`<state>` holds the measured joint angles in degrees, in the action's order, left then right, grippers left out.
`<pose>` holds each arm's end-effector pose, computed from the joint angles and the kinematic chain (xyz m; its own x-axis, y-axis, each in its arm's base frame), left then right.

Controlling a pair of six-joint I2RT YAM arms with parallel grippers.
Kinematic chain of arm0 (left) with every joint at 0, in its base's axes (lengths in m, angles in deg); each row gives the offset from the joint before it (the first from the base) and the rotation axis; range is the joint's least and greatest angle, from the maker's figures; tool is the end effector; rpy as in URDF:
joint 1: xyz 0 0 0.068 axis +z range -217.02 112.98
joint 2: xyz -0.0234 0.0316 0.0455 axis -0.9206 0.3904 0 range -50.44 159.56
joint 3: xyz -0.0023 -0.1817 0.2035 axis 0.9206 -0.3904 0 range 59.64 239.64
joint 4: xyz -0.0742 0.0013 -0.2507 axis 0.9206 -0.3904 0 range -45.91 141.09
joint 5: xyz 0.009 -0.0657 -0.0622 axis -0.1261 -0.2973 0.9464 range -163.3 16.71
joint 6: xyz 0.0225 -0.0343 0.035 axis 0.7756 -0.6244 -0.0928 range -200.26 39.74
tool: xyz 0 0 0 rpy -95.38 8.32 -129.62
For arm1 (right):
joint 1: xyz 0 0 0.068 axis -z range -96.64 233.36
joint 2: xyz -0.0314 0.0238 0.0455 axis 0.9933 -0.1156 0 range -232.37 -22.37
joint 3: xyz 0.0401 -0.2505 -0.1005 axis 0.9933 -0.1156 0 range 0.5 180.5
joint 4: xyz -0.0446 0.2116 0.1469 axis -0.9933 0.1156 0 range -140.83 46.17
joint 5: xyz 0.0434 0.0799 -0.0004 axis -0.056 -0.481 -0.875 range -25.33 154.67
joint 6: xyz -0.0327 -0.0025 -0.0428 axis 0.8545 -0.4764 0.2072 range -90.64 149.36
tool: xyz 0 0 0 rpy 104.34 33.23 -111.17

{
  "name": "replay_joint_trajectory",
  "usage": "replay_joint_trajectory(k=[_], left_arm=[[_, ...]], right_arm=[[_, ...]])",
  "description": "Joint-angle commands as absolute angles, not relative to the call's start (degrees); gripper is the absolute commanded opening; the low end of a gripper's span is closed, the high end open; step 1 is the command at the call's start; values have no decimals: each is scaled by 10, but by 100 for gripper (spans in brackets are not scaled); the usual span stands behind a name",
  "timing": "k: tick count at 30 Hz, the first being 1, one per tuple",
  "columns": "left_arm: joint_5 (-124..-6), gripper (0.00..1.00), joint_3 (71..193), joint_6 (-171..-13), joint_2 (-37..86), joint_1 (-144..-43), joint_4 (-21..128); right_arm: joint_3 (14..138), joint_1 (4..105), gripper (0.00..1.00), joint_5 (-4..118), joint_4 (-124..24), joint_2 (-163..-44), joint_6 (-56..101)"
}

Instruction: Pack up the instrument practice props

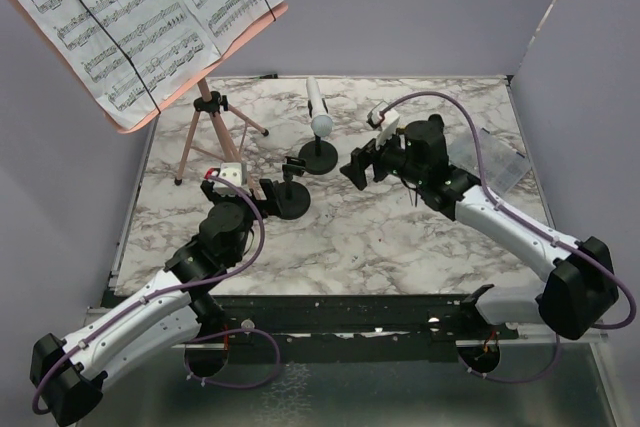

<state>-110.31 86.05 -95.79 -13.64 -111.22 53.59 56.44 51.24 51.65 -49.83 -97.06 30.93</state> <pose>0.1309 -0.0974 0.2724 -0.1293 -0.1725 -0.9765 0.0982 0.9777 -0.1857 0.2531 0.1684 0.3095 -0.2670 -0.1991 -0.9429 -0.7051 0.7073 0.0503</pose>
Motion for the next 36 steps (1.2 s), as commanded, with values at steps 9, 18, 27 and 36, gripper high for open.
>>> replay_joint_trajectory(k=[9, 18, 27, 36], left_arm=[[-1176, 99, 832, -949, -178, -1108, 556], [-1180, 99, 825, -946, -181, -1108, 563], [-1184, 99, 826, -942, -177, -1108, 562], [-1186, 99, 826, -938, -180, -1108, 562]], right_arm=[[564, 370, 91, 571, -661, -1041, 279], [614, 357, 91, 567, -721, -1134, 283], [660, 358, 81, 543, -739, -1207, 288], [663, 358, 43, 509, -732, -1211, 305]])
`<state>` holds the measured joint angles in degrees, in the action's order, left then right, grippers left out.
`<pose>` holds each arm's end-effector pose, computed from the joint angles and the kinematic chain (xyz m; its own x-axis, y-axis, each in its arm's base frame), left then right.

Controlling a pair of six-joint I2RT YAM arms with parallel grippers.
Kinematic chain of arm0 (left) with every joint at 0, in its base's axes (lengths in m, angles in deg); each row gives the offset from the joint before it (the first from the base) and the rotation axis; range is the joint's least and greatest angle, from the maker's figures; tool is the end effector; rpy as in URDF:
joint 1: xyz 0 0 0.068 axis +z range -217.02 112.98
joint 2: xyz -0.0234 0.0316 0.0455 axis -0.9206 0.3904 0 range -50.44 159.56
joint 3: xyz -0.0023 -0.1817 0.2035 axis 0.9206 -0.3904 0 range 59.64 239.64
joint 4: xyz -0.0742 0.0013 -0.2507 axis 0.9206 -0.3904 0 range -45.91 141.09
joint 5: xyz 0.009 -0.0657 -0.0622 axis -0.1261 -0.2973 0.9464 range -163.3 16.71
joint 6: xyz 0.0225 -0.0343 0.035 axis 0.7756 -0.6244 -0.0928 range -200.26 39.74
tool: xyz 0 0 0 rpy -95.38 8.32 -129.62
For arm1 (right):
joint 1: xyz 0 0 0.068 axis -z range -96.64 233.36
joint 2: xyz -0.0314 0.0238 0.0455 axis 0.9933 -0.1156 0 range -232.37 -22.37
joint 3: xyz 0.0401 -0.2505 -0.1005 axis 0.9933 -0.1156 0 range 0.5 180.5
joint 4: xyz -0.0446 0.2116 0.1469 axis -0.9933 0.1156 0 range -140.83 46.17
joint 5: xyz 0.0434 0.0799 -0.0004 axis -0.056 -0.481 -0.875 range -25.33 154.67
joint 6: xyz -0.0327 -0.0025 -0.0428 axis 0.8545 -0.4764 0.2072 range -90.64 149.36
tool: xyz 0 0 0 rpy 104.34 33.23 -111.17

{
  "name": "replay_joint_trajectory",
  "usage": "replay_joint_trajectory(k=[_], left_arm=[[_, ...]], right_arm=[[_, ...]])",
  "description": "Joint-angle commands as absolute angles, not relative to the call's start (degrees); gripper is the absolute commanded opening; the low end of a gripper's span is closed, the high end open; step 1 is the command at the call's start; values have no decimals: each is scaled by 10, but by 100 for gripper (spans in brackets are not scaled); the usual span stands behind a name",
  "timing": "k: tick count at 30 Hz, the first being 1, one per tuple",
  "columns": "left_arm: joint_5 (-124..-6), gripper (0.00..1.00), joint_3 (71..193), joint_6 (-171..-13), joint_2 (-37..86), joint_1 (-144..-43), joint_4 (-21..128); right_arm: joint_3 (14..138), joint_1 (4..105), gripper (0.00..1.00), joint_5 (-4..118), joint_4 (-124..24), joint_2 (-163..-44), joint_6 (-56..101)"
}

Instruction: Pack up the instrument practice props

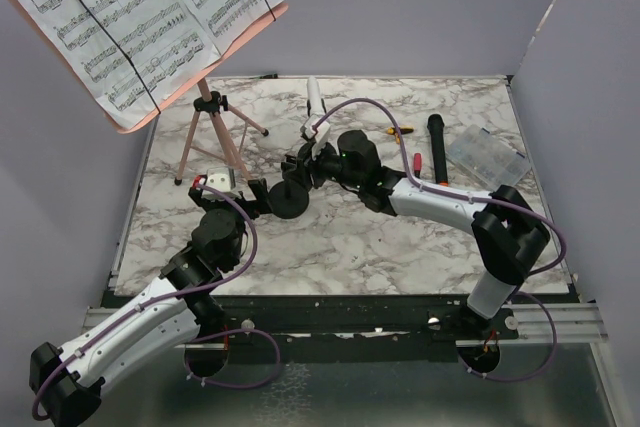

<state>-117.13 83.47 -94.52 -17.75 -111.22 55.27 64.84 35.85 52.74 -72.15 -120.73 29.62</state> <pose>0.1236 -0.0858 0.2695 -0.0586 -0.1910 -0.9798 -0.0065 0.9816 -0.1909 0.2655 0.3009 0.2635 -0.1446 -0.1644 -0.9757 -0.8583 0.5115 0.0410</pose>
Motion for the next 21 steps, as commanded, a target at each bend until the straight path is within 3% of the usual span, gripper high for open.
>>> replay_joint_trajectory(k=[1, 6, 12, 21], left_arm=[[-1187, 99, 827, -938, -180, -1108, 563], [-1188, 99, 827, -937, -183, -1108, 564], [-1190, 99, 826, -936, -192, -1108, 563], [-1187, 99, 825, -941, -207, -1108, 563]], right_arm=[[661, 358, 39, 508, -729, -1207, 305], [635, 357, 28, 508, -708, -1171, 301], [593, 357, 25, 530, -651, -1100, 297], [552, 378, 17, 707, -520, -976, 295]])
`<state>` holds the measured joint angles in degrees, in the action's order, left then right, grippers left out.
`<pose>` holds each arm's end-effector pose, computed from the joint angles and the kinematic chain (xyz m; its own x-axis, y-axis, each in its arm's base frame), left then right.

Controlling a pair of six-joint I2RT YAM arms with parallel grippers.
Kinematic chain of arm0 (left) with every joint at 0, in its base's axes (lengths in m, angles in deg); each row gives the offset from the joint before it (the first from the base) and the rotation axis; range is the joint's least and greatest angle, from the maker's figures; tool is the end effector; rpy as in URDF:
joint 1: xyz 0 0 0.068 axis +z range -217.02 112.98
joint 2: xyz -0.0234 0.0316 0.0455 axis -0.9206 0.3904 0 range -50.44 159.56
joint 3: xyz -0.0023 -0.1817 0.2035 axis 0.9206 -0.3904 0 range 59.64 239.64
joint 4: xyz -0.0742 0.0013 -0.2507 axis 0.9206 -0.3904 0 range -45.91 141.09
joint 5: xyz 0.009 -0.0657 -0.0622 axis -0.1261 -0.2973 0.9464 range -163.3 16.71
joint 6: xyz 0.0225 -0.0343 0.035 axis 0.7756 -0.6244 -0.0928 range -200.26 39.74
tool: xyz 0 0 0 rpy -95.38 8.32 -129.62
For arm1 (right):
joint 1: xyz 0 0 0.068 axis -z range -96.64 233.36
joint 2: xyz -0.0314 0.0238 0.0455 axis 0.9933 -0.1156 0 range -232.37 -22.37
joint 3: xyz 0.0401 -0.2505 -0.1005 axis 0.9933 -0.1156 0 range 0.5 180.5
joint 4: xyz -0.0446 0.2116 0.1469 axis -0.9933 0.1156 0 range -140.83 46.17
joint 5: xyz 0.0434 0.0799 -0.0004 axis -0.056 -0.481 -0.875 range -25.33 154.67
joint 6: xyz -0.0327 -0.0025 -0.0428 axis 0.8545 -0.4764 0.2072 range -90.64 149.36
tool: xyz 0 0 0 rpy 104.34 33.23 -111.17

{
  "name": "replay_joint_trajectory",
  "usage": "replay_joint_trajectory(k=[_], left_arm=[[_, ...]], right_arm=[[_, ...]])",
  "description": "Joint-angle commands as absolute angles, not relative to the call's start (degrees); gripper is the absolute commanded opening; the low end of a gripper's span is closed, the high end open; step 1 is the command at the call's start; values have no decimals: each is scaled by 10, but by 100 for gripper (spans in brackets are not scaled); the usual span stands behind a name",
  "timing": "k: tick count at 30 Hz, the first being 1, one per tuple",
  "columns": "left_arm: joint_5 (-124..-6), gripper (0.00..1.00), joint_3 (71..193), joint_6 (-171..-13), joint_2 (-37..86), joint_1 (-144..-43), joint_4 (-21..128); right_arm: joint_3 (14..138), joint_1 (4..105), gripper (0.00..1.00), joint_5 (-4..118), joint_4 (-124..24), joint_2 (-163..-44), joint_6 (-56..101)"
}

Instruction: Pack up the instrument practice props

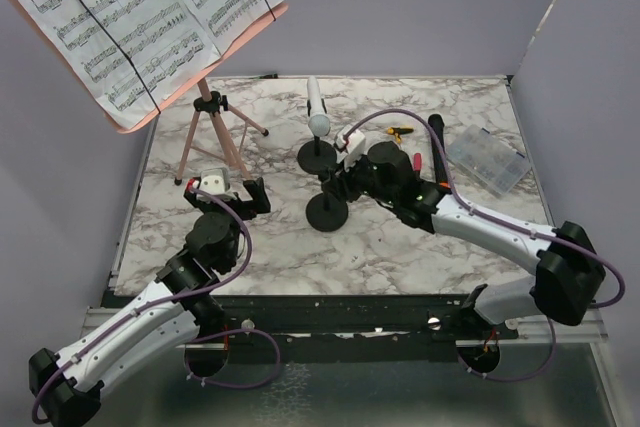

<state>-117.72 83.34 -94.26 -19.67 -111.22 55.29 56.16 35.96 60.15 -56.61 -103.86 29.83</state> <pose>0.1198 -0.0818 0.2729 -0.0339 -0.2081 -0.9775 -0.0118 0.9781 -0.2078 0.2216 0.2452 0.2843 -0.2256 -0.2574 -0.9396 -0.7857 0.6183 0.0193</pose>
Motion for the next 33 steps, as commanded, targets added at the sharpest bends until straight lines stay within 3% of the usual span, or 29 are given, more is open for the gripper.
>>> replay_joint_trajectory(k=[1, 10, 24, 33], left_arm=[[-1185, 99, 825, -942, -208, -1108, 563], [-1177, 99, 827, -946, -221, -1108, 561], [-1164, 99, 826, -958, -238, -1108, 556], [-1153, 99, 825, -967, -238, -1108, 557]], right_arm=[[550, 390, 17, 722, -511, -964, 283], [558, 508, 14, 848, -423, -889, 260], [545, 735, 14, 994, -404, -813, 191], [500, 819, 15, 1095, -386, -765, 132]])
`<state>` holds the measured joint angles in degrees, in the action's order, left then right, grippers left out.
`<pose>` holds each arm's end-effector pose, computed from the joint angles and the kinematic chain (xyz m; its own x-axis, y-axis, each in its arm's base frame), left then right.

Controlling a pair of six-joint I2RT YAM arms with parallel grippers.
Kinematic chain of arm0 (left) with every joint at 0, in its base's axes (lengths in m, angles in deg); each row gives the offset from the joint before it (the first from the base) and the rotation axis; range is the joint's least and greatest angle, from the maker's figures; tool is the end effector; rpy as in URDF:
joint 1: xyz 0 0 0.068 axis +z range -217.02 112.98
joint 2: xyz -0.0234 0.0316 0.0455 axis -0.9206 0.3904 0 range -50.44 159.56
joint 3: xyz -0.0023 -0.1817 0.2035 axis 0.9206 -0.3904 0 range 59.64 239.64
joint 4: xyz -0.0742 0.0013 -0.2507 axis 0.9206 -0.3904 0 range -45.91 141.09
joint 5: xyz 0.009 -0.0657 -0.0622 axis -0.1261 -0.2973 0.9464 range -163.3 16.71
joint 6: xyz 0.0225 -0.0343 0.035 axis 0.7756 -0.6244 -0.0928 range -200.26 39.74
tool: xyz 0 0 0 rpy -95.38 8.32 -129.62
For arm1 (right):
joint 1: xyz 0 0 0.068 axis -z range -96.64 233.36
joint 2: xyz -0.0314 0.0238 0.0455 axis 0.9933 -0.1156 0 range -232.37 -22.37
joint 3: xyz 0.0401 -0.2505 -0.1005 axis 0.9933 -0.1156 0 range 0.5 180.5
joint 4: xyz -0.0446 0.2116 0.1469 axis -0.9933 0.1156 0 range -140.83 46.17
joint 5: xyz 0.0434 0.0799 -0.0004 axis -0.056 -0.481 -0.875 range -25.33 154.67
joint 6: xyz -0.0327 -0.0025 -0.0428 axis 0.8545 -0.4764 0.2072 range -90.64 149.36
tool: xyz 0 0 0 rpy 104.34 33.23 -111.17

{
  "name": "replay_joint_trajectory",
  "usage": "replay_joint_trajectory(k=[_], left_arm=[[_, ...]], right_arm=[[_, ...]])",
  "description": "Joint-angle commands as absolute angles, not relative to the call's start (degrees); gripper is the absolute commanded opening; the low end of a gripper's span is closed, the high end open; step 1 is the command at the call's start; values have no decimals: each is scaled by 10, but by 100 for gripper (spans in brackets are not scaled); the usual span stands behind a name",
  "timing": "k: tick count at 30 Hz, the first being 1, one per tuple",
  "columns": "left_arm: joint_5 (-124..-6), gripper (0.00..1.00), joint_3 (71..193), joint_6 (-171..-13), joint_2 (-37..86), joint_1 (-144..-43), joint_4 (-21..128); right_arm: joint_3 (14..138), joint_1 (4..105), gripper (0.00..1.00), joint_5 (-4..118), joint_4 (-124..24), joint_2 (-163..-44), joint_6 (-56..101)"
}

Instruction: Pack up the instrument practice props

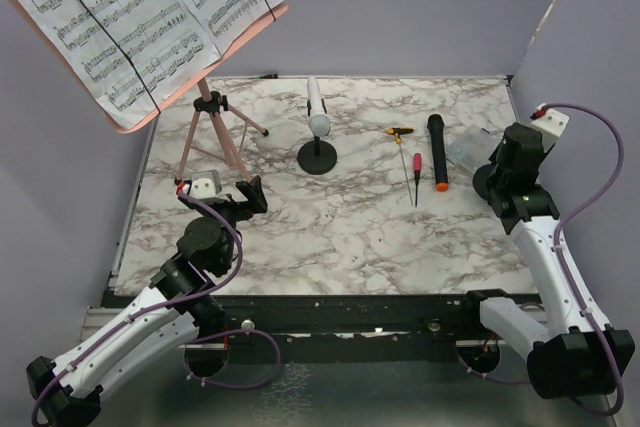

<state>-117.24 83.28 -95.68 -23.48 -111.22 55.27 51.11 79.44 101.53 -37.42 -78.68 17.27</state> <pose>0.1121 -0.0745 0.2803 0.0093 -0.2761 -0.9611 0.0073 0.9611 -0.2761 0.2211 -0.0062 0.3350 -0.2123 0.1534 -0.9651 0.5679 0.8231 0.0058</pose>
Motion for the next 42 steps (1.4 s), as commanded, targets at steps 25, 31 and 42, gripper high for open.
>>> replay_joint_trajectory(k=[25, 31, 42], left_arm=[[-1140, 99, 826, -972, -223, -1108, 557], [-1138, 99, 826, -970, -215, -1108, 561], [-1128, 99, 826, -971, -215, -1108, 562]], right_arm=[[407, 1023, 15, 1105, -446, -781, 77], [416, 1032, 15, 1087, -454, -753, 105], [384, 1034, 17, 1017, -456, -772, 83]])
